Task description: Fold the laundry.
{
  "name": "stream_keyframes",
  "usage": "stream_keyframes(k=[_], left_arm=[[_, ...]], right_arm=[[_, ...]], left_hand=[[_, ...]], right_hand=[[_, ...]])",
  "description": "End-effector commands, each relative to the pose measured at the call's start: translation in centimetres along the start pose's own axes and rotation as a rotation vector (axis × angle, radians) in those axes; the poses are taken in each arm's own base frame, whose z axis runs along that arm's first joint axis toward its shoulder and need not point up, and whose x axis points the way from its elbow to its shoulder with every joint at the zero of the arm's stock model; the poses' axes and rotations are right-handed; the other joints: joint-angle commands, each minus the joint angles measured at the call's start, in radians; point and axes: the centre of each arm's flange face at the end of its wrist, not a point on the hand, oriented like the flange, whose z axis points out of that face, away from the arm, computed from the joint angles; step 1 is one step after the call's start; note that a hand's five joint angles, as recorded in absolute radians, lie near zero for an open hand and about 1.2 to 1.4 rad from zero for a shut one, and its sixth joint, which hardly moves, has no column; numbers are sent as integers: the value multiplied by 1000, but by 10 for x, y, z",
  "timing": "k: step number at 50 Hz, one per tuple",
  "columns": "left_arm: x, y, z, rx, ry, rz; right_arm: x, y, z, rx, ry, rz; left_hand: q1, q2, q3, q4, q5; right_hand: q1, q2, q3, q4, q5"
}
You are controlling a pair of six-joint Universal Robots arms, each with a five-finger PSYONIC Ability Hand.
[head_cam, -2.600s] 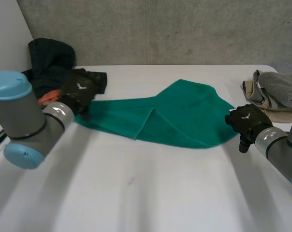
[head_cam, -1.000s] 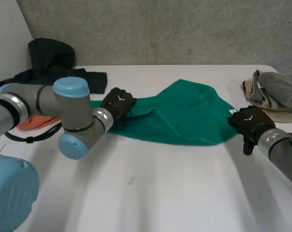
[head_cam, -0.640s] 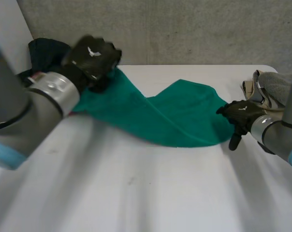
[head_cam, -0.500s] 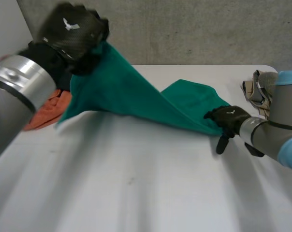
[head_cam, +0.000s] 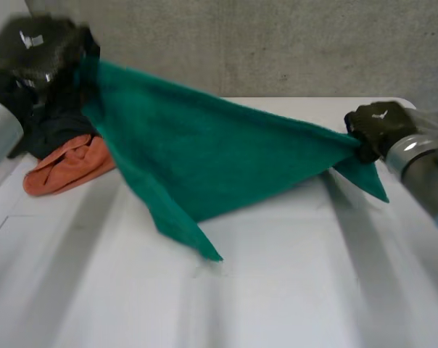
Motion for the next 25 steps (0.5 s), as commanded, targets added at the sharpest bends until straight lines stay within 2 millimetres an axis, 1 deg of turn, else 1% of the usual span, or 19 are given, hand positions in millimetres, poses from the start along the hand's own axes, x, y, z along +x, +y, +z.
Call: stream_keyframes(k=[1, 3, 4, 6, 7, 10, 11, 13, 14, 15, 17, 18, 21, 22, 25], left_arm=[[-1, 92, 12, -259, 22, -71], [1, 107, 15, -301, 32, -86], [4, 121, 19, -339, 43, -94], [6, 134, 24, -368, 54, -94], [9, 143, 32, -380, 68, -89], [9, 148, 47, -368, 80, -83], [8, 147, 59, -340, 79, -70], [4, 142, 71, -300, 70, -57], [0, 136, 78, -269, 62, -48], [-9, 117, 94, -175, 35, -22], [-21, 95, 109, -70, -7, 1], [-34, 70, 121, 47, -67, 15], [-55, 27, 132, 231, -167, 13], [-65, 4, 133, 335, -216, -10], [-72, -22, 132, 464, -249, -60]], right_arm=[[7, -18, -41, -127, -175, -234], [6, -14, -45, -188, -216, -271], [4, -10, -45, -231, -254, -296], [2, -7, -44, -265, -288, -319], [0, -4, -41, -285, -317, -348], [-5, -3, -31, -277, -330, -383], [-8, -5, -20, -244, -314, -405], [-7, -14, -9, -194, -270, -427], [-4, -20, -3, -162, -234, -437], [5, -36, 9, -82, -137, -453], [19, -59, 19, 25, -17, -458], [33, -83, 26, 145, 99, -437], [51, -113, 31, 321, 240, -383], [61, -133, 28, 443, 302, -341], [71, -156, 19, 589, 357, -294]], left_hand=[[250, 204, 210, 201, 234], [250, 204, 210, 201, 234], [250, 204, 210, 201, 234], [250, 204, 210, 201, 234], [250, 204, 210, 201, 234], [250, 204, 210, 201, 234], [250, 204, 210, 201, 234], [250, 204, 210, 201, 234], [250, 204, 210, 201, 234], [250, 204, 210, 201, 234], [250, 204, 210, 201, 234], [250, 204, 210, 201, 234], [250, 204, 210, 201, 234], [250, 204, 210, 201, 234], [250, 204, 210, 201, 234]], right_hand=[[272, 226, 220, 207, 227], [272, 226, 220, 207, 227], [272, 226, 220, 207, 227], [272, 226, 220, 207, 227], [272, 226, 220, 207, 227], [272, 226, 220, 207, 227], [272, 226, 220, 207, 227], [272, 226, 220, 207, 227], [272, 226, 220, 207, 227], [272, 226, 220, 207, 227], [272, 226, 220, 207, 227], [272, 226, 220, 207, 227], [272, 226, 220, 207, 227], [272, 226, 220, 207, 227], [272, 226, 220, 207, 227]])
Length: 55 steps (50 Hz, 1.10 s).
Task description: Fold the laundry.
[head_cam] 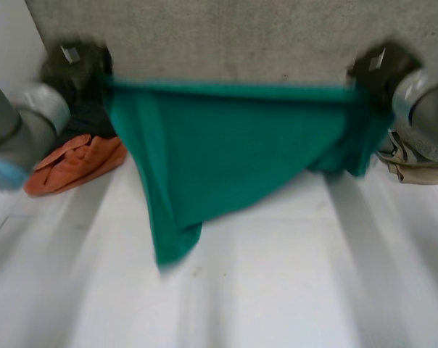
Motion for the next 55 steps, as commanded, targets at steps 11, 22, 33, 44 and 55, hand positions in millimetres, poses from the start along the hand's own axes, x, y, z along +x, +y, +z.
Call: stream_keyframes(k=[11, 22, 33, 44, 55], left_arm=[[-24, -26, -9, 212, -161, -162], [-8, 79, -53, -69, -108, -138], [-5, 116, -76, -186, -86, -110], [-8, 106, -93, -210, -93, -119], [6, 95, -134, -371, -31, -139]], right_arm=[[10, -20, -18, 272, 78, 188], [-95, 78, -41, -66, -302, 208], [-119, 123, -46, -281, -298, 238], [-87, 142, -54, -465, -149, 492], [-76, 138, -76, -509, -319, 533]], left_hand=[[250, 201, 208, 201, 226], [250, 201, 208, 201, 226], [250, 201, 208, 201, 226], [250, 201, 208, 201, 226], [250, 201, 208, 201, 226]], right_hand=[[272, 226, 214, 204, 225], [272, 226, 214, 204, 225], [-68, -115, -126, -136, -116], [-354, -400, -412, -422, -402], [272, 226, 214, 204, 225]])
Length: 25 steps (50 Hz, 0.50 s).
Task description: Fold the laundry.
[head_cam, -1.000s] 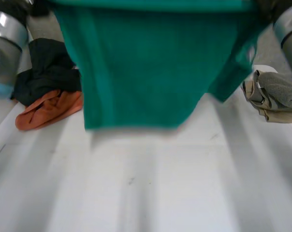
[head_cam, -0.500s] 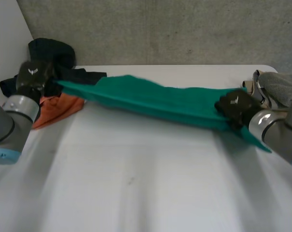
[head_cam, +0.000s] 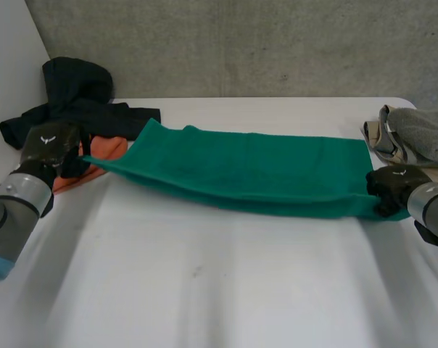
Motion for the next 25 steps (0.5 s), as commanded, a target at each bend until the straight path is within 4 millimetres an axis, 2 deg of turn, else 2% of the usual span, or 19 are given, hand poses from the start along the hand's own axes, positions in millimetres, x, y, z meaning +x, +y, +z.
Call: stream_keyframes(k=[1, 4, 5, 8, 9, 13, 16, 19, 20, 22, 23, 25], left_arm=[[11, -2, -43, -166, 47, 23], [15, -5, -66, -260, 74, 59], [17, -6, -82, -336, 97, 81], [21, -7, -106, -459, 148, 116], [25, -7, -121, -540, 197, 143], [27, -8, -144, -676, 306, 193], [24, -7, -143, -671, 338, 242], [20, -9, -127, -604, 329, 300], [21, -7, -115, -576, 317, 303], [22, -5, -101, -549, 298, 305], [21, -5, -86, -523, 269, 310], [19, -5, -71, -499, 229, 319]], right_arm=[[8, -3, -32, -81, -116, -105], [16, -3, -49, -135, -144, -185], [19, -1, -59, -178, -169, -251], [23, 5, -72, -256, -230, -362], [27, 9, -80, -311, -284, -445], [29, 10, -91, -359, -380, -561], [34, 7, -82, -344, -354, -560], [39, 1, -63, -302, -293, -526], [43, -1, -52, -281, -258, -505], [47, -4, -40, -255, -222, -489], [51, -6, -29, -231, -191, -471], [53, -8, -19, -201, -165, -456]], left_hand=[[250, 201, 208, 200, 221], [250, 201, 208, 200, 221], [250, 201, 208, 200, 221], [250, 201, 208, 200, 221], [250, 201, 208, 200, 221], [250, 201, 208, 200, 221], [250, 201, 208, 200, 221], [250, 201, 208, 200, 221], [250, 201, 208, 200, 221], [250, 201, 208, 200, 221], [250, 201, 208, 200, 221], [250, 201, 208, 200, 221]], right_hand=[[267, 223, 214, 204, 236], [267, 223, 214, 204, 236], [267, 223, 214, 204, 236], [267, 223, 214, 204, 236], [267, 223, 214, 204, 236], [267, 223, 214, 204, 236], [267, 223, 214, 204, 236], [267, 223, 214, 204, 236], [267, 223, 214, 204, 236], [267, 223, 214, 204, 236], [267, 223, 214, 204, 236], [267, 223, 214, 204, 236]])
